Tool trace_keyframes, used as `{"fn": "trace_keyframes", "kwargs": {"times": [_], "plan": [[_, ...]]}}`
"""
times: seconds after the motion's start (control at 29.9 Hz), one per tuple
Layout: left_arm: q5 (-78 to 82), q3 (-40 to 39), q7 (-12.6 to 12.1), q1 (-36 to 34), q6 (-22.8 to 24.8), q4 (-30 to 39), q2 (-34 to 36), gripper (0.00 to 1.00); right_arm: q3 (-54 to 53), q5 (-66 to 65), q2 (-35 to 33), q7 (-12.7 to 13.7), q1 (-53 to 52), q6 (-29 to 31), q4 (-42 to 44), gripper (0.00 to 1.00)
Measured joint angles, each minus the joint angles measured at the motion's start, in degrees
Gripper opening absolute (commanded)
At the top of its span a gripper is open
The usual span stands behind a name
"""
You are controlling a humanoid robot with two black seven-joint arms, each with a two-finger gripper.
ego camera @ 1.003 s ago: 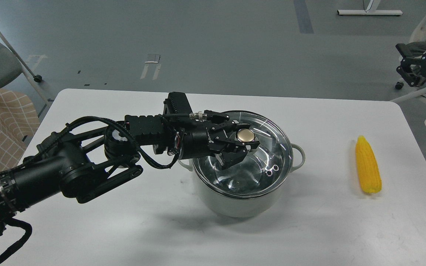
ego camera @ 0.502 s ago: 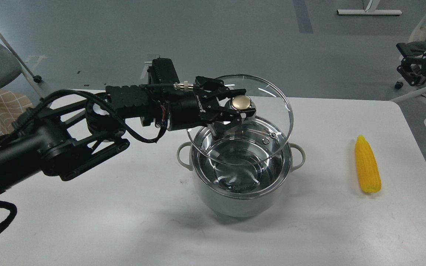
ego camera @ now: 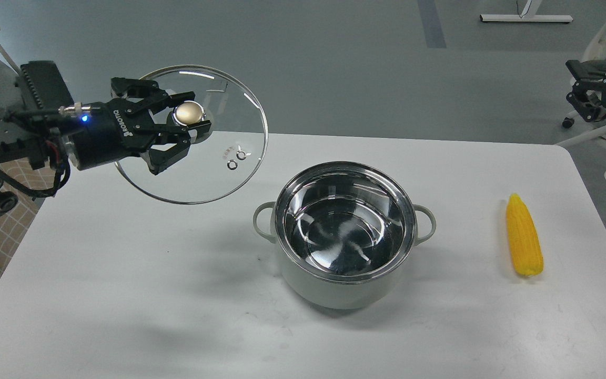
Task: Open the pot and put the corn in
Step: 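Lift the glass lid off the pot with the left gripper and carry it aside, then lower the lid onto the table and open the left gripper, withdrawing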
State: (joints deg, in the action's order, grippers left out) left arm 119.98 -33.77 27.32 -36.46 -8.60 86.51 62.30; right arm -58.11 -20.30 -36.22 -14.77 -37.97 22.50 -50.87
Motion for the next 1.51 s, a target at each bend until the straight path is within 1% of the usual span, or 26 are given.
{"fn": "trace_keyframes", "kwargs": {"times": [0.1, 0.23, 0.33, 0.4, 0.5, 0.77, 0.9, 1.1, 1.27, 1.37, 1.44, 1.51], "plan": [[-0.63, -1.69, 0.56, 5.55, -2.58, -0.31, 0.30, 0.09, 0.00, 0.00, 0.07, 0.00, 0.19, 0.00, -0.32, 1.00], [-3.69, -2.77, 0.68, 10.80, -3.28, -1.27, -0.68, 0.09, 0.00, 0.00, 0.07, 0.00, 0.30, 0.00, -0.47, 1.00], [-5.06, -2.92, 0.68, 13.14, -3.37, -4.33, -2.07, 0.09, -0.08, 0.00, 0.00, 0.00, 0.59, 0.00, -0.49, 1.00], [-5.36, -2.93, 0.68, 13.78, -3.68, -6.30, -2.77, 0.09, -0.30, 0.00, -0.05, 0.00, 0.66, 0.00, -0.49, 1.00], [-5.44, -2.93, 0.68, 15.04, -5.55, -10.45, -3.94, 0.09, -0.42, 0.00, -0.15, 0.00, 0.85, 0.00, -0.49, 1.00], [-5.00, -2.07, 0.67, 20.13, -14.10, -19.34, -5.23, 0.09, -0.43, 0.00, 0.18, 0.00, 1.41, 0.00, -0.48, 1.00], [-4.94, -1.95, 0.69, 21.96, -16.68, -21.49, -6.64, 0.10, -0.43, -0.03, 0.34, 0.00, 1.48, 0.00, -0.52, 1.00], [-5.31, -2.00, 0.67, 24.21, -18.26, -22.79, -8.11, 0.13, -0.43, -0.09, 0.40, 0.00, 1.59, 0.00, -0.52, 1.00], [-5.54, -2.02, 0.69, 24.58, -18.73, -24.01, -10.20, 0.16, -0.43, -0.09, 0.40, 0.00, 1.90, 0.00, -0.53, 1.00], [-5.61, -2.03, 0.69, 24.59, -18.93, -25.88, -11.08, 0.18, -0.43, -0.09, 0.39, 0.00, 2.10, 0.00, -0.55, 1.00], [-5.63, -2.04, 0.69, 24.62, -19.21, -26.71, -11.41, 0.20, -0.43, -0.09, 0.39, 0.00, 2.22, 0.00, -0.57, 1.00], [-5.64, -2.04, 0.67, 24.69, -19.33, -27.05, -11.70, 0.27, -0.43, -0.09, 0.37, 0.00, 2.26, 0.00, -0.59, 1.00]]}}
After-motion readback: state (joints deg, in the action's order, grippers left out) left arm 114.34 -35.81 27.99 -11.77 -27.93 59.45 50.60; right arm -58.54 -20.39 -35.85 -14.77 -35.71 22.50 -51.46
